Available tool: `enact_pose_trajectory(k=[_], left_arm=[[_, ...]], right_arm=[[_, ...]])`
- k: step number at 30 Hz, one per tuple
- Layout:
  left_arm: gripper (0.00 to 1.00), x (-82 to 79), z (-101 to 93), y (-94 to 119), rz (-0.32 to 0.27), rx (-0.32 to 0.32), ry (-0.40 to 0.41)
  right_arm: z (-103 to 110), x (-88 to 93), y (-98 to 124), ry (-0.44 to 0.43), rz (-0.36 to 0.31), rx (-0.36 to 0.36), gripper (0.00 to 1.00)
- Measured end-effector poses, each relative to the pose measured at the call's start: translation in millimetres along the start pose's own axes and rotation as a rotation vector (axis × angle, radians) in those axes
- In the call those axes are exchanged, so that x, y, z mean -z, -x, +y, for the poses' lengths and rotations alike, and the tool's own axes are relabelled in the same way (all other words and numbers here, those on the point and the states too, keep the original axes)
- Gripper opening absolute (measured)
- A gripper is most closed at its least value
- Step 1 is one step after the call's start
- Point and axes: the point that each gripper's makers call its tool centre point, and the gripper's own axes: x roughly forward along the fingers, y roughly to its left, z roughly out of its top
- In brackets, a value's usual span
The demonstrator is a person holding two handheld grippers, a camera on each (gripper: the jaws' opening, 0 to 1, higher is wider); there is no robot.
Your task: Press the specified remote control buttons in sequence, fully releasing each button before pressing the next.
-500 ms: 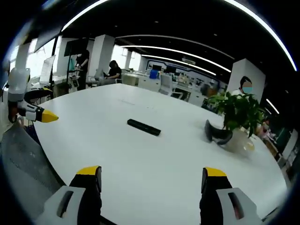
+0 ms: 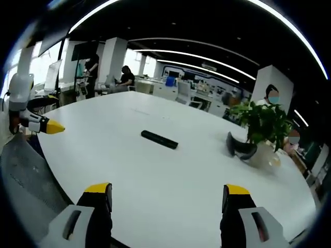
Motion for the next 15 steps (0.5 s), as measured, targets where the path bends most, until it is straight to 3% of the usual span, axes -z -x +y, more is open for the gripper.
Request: enact_pose_trajectory(k=[15], left_arm=[[1.0,4.3,-4.3,-1.5,0.022,0.015,-0.016]], right_arm=[[-1.6,1.6,0.4,0.0,0.007,0.013,0.87]])
